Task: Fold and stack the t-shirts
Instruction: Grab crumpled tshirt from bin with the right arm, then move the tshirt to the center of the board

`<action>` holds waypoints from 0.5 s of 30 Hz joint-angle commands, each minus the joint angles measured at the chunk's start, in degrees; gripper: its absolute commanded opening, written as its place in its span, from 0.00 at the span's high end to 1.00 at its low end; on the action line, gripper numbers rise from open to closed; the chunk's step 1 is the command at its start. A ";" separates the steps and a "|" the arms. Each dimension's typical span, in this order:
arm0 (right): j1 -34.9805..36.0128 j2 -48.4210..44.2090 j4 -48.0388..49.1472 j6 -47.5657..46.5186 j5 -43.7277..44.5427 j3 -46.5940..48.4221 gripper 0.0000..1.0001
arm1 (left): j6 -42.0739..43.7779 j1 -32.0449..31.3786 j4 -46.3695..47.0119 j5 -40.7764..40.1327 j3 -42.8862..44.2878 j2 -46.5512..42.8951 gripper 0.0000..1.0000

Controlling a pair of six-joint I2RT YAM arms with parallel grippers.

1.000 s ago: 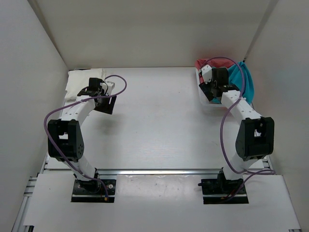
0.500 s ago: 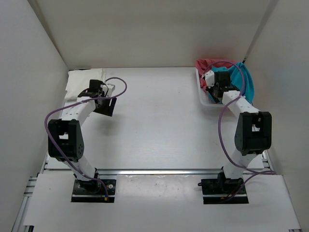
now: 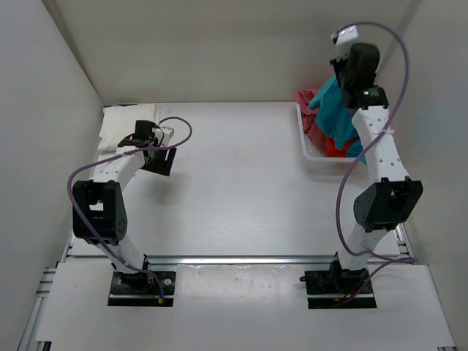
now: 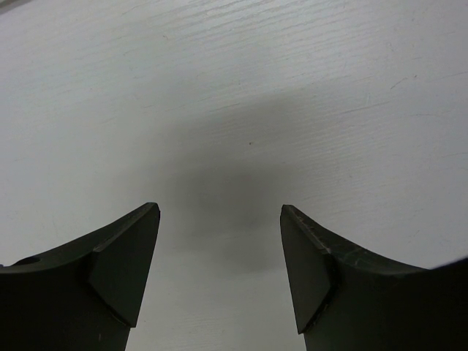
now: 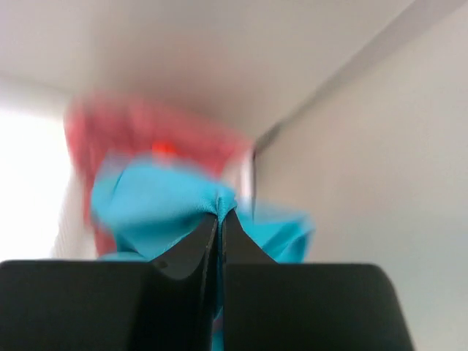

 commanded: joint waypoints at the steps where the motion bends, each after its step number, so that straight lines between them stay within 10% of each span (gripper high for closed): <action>1: 1.22 -2.57 0.55 6.47 -3.40 14.81 1.00 | 0.15 0.04 -0.22 0.04 2.04 -1.84 0.22; 15: 20.29 4.19 6.26 20.97 -22.66 52.54 1.00 | -0.29 3.37 -0.75 0.92 3.01 -4.38 0.21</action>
